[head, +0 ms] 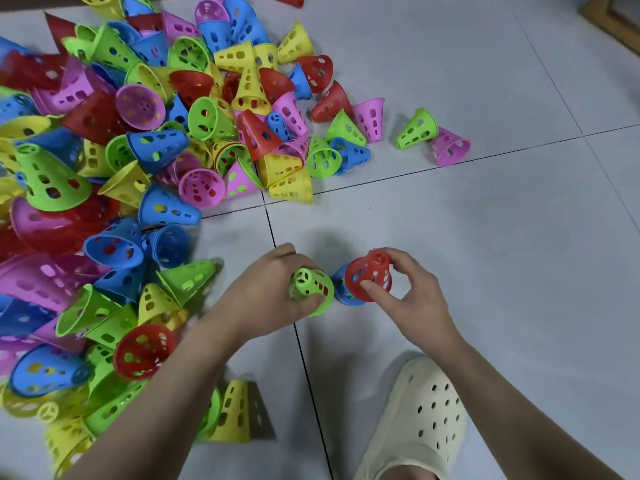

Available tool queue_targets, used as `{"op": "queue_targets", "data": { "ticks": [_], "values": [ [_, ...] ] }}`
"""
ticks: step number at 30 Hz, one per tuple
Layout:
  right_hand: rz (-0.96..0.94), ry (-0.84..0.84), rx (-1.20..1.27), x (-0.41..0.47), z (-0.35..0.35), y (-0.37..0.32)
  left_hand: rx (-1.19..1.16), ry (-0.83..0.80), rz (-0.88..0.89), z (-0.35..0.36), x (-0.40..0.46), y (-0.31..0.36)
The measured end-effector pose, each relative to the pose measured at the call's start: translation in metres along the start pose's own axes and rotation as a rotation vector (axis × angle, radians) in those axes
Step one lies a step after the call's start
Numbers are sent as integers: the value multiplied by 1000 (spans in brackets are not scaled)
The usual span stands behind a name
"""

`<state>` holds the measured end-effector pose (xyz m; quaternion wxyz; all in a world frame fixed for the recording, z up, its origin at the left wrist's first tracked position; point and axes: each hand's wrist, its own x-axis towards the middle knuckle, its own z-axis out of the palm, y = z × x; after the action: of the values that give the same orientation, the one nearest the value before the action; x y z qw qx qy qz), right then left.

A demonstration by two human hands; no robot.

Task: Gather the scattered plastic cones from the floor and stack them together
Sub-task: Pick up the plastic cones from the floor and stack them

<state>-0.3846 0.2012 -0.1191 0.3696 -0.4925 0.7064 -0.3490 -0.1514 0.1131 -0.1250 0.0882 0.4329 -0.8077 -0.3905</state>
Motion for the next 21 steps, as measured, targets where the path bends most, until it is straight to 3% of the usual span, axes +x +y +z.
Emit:
{"op": "queue_targets", "data": {
  "ticks": [13,21],
  "values": [
    [-50,-119,-201,2,12,25,169,-11,-93,28,1,-2],
    [-62,-163,-310,2,14,23,205,-31,-108,-9,-7,-19]
  ]
}}
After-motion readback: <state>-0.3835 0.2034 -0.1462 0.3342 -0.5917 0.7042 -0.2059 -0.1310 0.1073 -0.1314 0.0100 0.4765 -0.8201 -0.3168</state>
